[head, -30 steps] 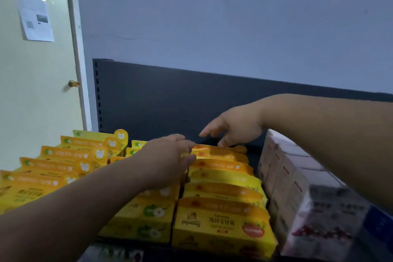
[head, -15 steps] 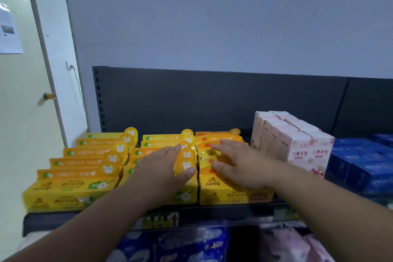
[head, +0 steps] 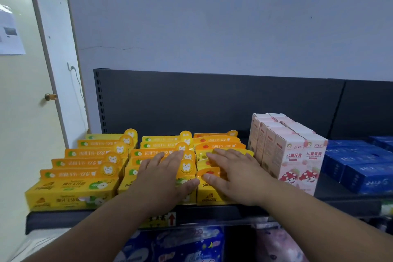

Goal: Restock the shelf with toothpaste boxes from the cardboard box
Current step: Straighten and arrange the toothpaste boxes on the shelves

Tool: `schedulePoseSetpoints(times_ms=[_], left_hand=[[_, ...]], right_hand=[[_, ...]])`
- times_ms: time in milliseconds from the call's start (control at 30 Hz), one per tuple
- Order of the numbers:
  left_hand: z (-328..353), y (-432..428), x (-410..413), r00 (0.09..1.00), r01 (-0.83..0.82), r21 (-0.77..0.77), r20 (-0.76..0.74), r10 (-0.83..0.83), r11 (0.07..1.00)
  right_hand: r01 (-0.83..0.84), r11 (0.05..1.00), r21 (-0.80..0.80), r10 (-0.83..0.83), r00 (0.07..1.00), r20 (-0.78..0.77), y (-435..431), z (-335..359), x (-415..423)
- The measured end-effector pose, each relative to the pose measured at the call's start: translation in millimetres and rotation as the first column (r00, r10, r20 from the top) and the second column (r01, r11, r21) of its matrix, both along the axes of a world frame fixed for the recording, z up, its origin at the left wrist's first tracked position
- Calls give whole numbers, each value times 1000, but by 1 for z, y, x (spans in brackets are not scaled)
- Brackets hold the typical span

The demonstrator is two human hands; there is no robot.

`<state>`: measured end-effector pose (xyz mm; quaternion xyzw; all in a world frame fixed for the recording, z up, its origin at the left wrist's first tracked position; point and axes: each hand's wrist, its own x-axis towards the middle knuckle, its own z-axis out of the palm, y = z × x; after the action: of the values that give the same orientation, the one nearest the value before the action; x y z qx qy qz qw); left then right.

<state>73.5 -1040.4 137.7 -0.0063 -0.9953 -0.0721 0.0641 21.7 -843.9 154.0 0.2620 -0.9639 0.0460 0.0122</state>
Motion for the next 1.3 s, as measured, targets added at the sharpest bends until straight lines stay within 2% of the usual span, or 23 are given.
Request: schedulePoseSetpoints(times_ms=[167,300,433,533,733,800,867,967,1067,1167,1300], left_hand=[[23,-2,-11,999,-24,30,43,23,999],[43,-7,-34,999,-53,129,19,51,990],[54,-15,-50,996,-68,230,68,54,971],[55,-13,-49,989,-64,230,147,30,971],[53,-6,-47,984,-25,196,180,-11,980],[53,-8,-49,989,-38,221,149,5,975],[51,-9,-47,998,-49,254,53,37,966],[44,5,-35,996,41,144,-86,-29,989],[28,28,-23,985,165,17,-58,-163,986],[14,31,-17,979,197,-72,-44,-201,978],[1,27,-10,964,223,-173,-105,-243,959]], right_hand=[[-2,999,-43,1,1000,-5,-1,8,-9],[32,994,-106,-38,998,-52,-3,20,-19],[106,985,-134,-99,994,55,-7,28,-29],[85,988,-125,-69,989,132,-9,23,-29],[59,985,-164,-38,991,127,-8,18,-26],[65,985,-162,-49,994,101,-6,18,-25],[72,984,-163,-69,997,24,-2,17,-21],[83,986,-148,-93,994,-62,4,11,-6],[113,983,-147,-122,991,-59,9,3,8],[145,977,-156,-155,986,-57,19,-1,20],[170,976,-135,-173,985,-8,25,-10,33]])
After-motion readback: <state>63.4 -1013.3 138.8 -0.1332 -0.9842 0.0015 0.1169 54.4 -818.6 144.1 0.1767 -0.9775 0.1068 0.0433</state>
